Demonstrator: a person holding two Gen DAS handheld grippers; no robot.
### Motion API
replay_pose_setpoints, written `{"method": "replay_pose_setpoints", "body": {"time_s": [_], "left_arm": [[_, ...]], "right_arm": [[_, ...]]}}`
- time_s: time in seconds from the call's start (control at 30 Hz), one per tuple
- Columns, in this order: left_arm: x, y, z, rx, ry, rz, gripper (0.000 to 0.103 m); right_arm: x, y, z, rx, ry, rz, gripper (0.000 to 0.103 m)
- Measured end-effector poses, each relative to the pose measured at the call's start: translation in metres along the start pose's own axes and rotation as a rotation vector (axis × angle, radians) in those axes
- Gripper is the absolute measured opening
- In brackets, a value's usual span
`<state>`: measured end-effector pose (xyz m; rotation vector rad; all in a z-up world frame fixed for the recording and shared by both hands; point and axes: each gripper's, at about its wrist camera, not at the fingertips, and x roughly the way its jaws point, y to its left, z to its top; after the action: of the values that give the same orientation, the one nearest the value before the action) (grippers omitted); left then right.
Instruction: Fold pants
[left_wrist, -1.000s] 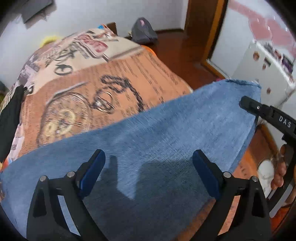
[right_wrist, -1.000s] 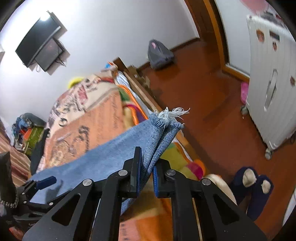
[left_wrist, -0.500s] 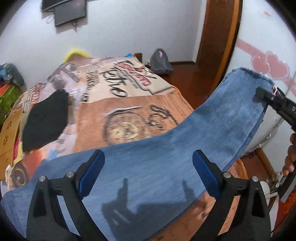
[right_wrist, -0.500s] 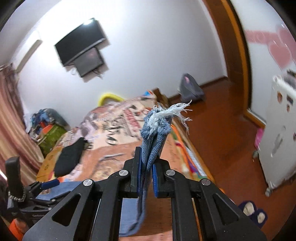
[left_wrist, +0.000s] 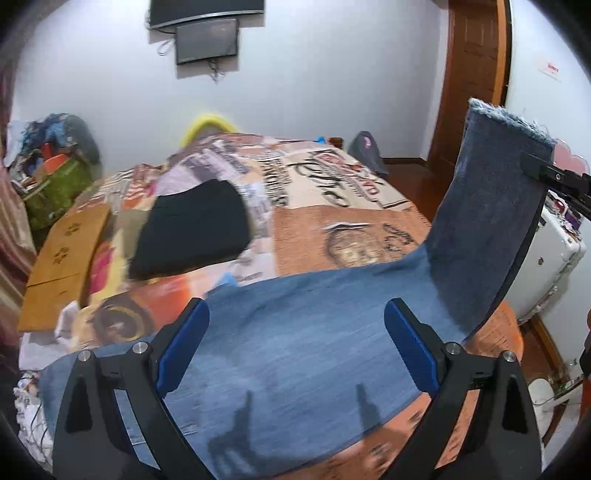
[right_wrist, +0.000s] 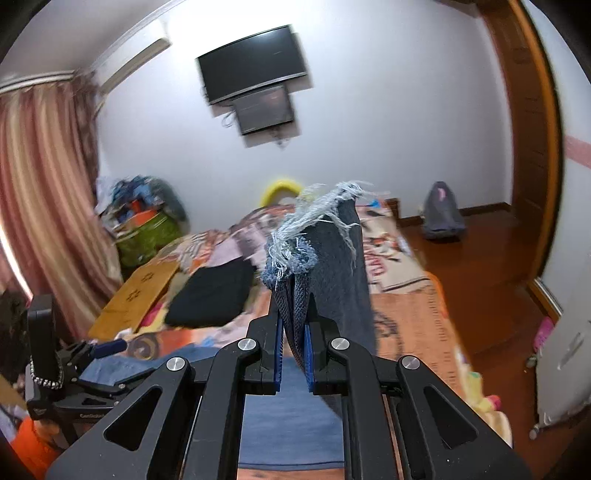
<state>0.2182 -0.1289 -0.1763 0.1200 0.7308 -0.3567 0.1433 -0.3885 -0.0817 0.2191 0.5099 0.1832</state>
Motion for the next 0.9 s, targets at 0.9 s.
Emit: {"method": "replay_pose_setpoints", "body": {"time_s": [0.9], "left_arm": [[-0.001, 0.077, -0.063, -0.164, 0.096, 0.09, 0.097]], "right_arm": [[0.11, 0.094, -0.137, -0.157, 0.474, 0.183, 0.02]]}}
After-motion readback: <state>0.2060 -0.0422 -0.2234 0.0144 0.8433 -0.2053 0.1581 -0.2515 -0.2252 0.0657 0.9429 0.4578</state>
